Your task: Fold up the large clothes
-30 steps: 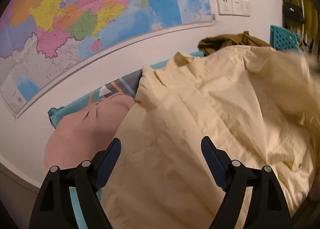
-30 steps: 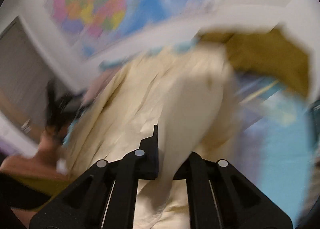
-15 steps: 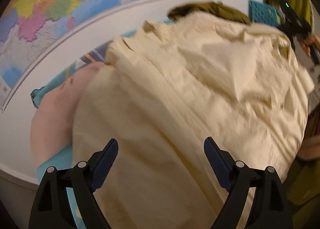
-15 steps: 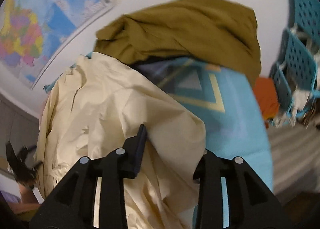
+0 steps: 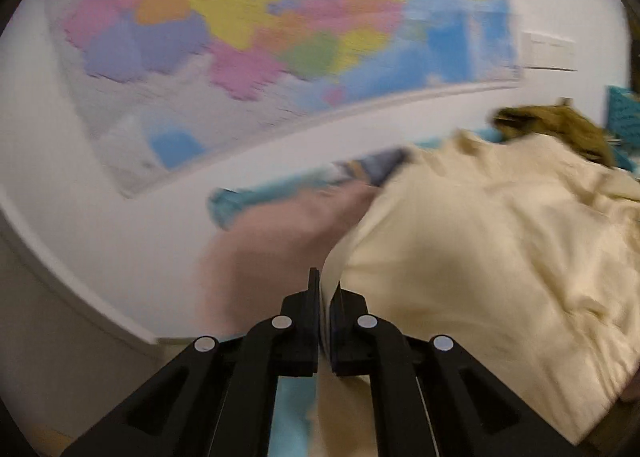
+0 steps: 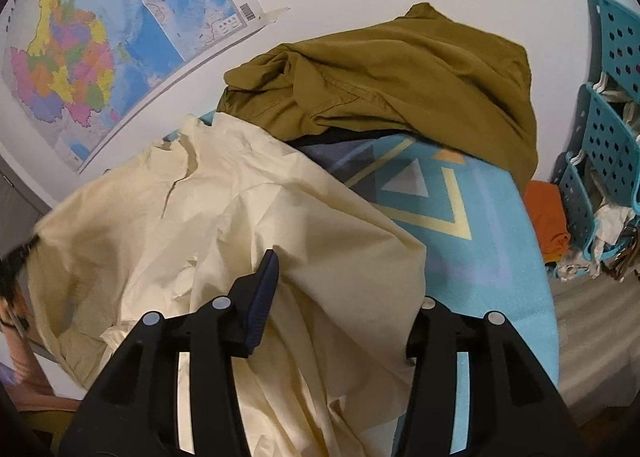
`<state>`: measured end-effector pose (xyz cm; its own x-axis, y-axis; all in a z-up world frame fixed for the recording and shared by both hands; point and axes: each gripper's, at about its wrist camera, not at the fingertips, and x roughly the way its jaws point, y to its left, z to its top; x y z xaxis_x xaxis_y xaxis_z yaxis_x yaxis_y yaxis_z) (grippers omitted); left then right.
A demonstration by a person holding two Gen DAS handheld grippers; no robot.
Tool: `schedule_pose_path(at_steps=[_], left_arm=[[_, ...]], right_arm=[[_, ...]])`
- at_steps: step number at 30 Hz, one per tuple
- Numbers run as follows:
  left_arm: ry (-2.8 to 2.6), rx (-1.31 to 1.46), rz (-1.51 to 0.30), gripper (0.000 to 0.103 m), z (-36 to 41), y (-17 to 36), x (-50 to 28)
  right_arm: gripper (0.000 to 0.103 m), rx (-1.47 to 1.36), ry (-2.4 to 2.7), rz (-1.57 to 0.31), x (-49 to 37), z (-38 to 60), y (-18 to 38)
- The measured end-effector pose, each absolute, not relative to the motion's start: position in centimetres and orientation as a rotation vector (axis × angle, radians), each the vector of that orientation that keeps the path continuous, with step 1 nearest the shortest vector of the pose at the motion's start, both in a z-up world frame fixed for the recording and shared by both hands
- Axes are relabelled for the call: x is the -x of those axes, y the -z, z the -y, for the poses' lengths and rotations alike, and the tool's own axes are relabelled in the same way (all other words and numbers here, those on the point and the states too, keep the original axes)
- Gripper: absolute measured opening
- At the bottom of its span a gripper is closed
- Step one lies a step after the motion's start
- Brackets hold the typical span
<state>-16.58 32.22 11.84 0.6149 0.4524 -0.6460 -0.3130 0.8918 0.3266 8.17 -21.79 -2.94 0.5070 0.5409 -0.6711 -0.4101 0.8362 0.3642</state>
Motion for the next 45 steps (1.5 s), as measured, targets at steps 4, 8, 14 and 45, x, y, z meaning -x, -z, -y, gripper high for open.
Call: schedule_pose_path(at_steps=[4,8,14,45], left_arm=[[-0.648,-0.375,-0.827,0.015,-34.8,-10.0,13.6],[-0.722,-0.407,-1.022,0.021,-37.7,-2.9,10.8],[-0.579,-0.266,-0.846,0.061,-35.0,-4.9,12.7],[0.104,-0.148,-0.691,0.075,-20.3,-6.7,7.5]], right_arm=[[0.046,-0.184,-0.568,-0.873,-8.4,22.0,3.5],[0.051,-0.200,-0.567,-0.878,-8.5,22.3,4.0],[0.094,-0.205,-0.558,-0.850,-6.8,24.2,3.5],[0.036,0.164,-1.066,-0.750,3.6,8.5,-13.8]])
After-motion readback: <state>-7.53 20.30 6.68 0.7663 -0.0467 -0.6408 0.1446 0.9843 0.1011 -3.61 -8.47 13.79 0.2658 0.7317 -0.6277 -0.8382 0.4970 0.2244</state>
